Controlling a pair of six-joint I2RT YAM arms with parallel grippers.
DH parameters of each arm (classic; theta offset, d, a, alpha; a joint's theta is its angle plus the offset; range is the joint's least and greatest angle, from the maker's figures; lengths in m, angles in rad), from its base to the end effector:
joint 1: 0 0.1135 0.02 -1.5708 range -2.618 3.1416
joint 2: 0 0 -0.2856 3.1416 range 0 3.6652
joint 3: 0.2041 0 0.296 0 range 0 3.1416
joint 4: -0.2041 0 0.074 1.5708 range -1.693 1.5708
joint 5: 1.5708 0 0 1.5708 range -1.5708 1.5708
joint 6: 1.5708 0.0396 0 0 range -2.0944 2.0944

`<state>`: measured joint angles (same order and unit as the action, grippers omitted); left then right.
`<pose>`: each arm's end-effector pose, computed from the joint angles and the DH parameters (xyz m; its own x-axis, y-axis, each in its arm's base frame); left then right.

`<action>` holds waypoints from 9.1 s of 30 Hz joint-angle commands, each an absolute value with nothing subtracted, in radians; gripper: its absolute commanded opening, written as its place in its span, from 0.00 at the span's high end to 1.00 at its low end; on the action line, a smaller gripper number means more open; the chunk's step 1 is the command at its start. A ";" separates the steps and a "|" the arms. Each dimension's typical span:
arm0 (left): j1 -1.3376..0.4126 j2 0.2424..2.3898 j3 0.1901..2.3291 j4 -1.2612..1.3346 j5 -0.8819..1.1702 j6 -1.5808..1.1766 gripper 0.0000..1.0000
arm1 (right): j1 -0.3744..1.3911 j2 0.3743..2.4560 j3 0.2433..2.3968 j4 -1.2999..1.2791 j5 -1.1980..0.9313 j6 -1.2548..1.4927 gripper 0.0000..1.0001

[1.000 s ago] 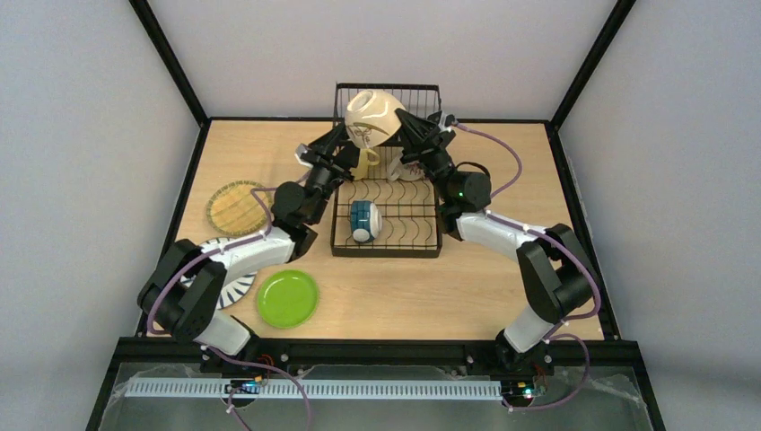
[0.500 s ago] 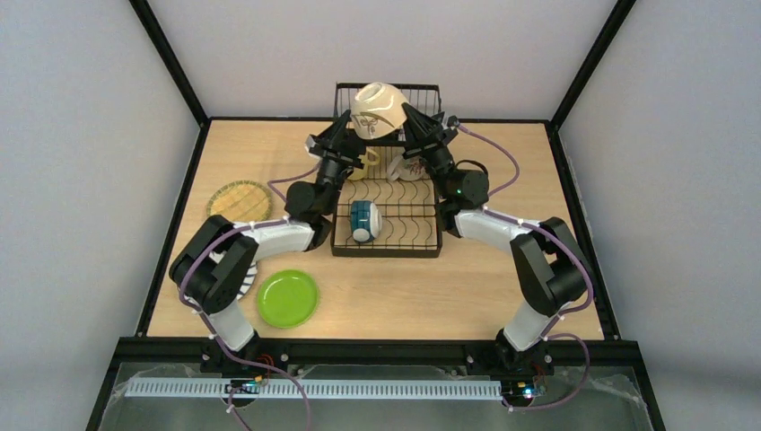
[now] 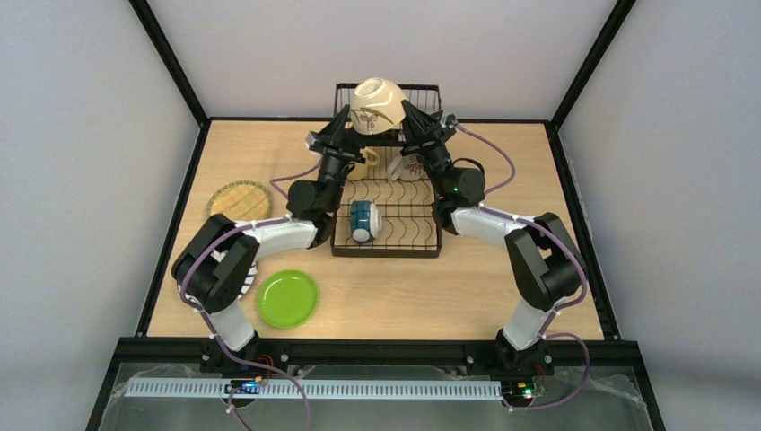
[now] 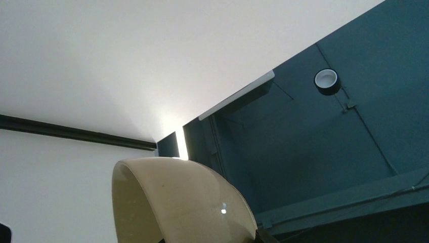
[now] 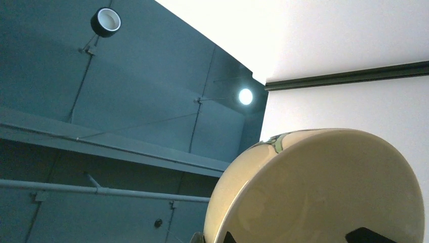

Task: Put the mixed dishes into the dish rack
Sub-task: Pass from the right arm to the left, then insert the bowl into the dish rack.

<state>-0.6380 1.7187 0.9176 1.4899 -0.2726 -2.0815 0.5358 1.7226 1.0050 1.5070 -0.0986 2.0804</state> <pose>0.3224 -0.2258 0.3009 -0.6043 -0.5979 0.5266 0.2467 -0.7689 -0.5899 0.3427 0.2080 0.3309 -0.7933 0.5393 0.2826 -0.2560 -0.7166 0.6489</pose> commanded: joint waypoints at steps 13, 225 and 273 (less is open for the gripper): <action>-0.726 1.755 1.060 1.684 -0.293 -2.411 0.56 | 0.541 1.776 0.996 1.849 -0.066 2.171 1.00; -0.721 2.097 1.082 0.923 0.527 -1.347 0.98 | 0.245 1.099 0.856 -0.289 0.032 0.540 0.37; -0.761 2.121 1.169 0.481 0.608 -1.205 0.57 | 0.245 1.277 0.778 -0.181 -0.086 0.528 0.47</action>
<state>-0.7422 2.0865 1.1637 0.6762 0.5838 -1.2655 0.2489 1.2591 0.7471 -0.2138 -0.0704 0.5346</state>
